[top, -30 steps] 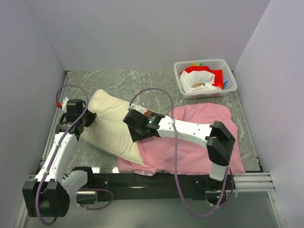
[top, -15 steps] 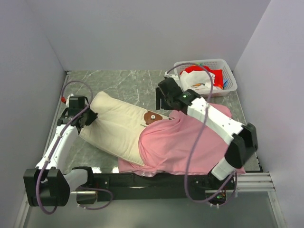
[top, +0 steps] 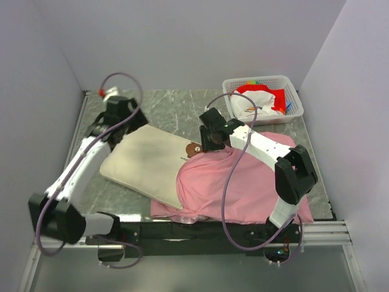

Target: Put the pillow into the pillowcase

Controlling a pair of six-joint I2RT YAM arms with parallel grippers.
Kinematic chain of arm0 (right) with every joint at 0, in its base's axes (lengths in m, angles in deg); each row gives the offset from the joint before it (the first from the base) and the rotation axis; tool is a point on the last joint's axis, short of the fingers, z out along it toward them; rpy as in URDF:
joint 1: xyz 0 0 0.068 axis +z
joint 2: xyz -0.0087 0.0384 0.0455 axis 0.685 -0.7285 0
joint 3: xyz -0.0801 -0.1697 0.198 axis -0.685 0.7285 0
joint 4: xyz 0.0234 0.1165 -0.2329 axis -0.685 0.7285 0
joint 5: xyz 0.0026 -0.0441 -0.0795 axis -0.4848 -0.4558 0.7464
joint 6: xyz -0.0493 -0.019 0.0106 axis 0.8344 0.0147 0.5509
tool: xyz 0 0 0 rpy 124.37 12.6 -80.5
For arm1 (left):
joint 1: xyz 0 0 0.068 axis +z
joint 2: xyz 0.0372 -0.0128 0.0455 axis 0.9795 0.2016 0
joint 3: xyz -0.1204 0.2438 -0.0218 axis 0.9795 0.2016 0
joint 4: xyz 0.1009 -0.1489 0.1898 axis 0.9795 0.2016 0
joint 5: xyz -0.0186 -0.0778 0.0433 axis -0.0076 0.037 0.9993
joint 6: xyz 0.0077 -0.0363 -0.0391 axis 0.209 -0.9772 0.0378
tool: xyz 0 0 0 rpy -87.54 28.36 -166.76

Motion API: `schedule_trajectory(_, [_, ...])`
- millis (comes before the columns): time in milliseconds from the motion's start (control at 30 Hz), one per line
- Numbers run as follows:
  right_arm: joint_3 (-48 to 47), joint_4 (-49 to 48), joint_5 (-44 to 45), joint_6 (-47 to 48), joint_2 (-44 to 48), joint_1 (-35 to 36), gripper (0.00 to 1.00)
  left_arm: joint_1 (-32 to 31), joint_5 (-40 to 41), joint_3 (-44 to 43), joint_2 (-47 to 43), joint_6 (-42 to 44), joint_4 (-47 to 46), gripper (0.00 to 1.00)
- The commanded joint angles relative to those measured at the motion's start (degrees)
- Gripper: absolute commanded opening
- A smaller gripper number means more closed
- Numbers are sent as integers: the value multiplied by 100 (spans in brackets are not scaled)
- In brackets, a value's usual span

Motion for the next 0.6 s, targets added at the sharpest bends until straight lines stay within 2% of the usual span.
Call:
schedule_trajectory(0, [267,-282,-135,-38,309,-95,44,-1128,283,-993,1548,448,101,89])
schedule_trajectory(100, [583,-458,-162,-143,572,-227,36,-1639,20,-1915,2612,930,244,90])
schedule_trajectory(133, [758,-519,-205,-161,720,-271,33,-1814,-112,-2040,2809,1332,278,90])
schedule_trajectory(200, [943,-704,-398,-240,879,-412,31,-1929,-620,-2181,3186,1651,235,91])
schedule_trajectory(233, [1101,-756,-451,-267,1019,-455,31,-1982,-849,-2208,3267,1879,217,97])
schedule_trajectory(300, [1234,-897,-574,-293,1126,-526,31,-2026,-1386,-2199,3417,2021,217,99])
schedule_trajectory(400, [1322,-1003,-680,-284,1205,-596,31,-2167,-1458,-2155,3574,2144,287,99])
schedule_trajectory(500, [1278,-1029,-759,-241,1171,-614,30,-2290,-1379,-2077,3776,2180,331,87])
schedule_trajectory(533, [1243,-1029,-759,-249,1144,-614,30,-2368,-1370,-2059,3847,2180,340,68])
schedule_trajectory(567, [1217,-1021,-759,-241,1126,-605,31,-2413,-1370,-2041,3961,2171,340,54])
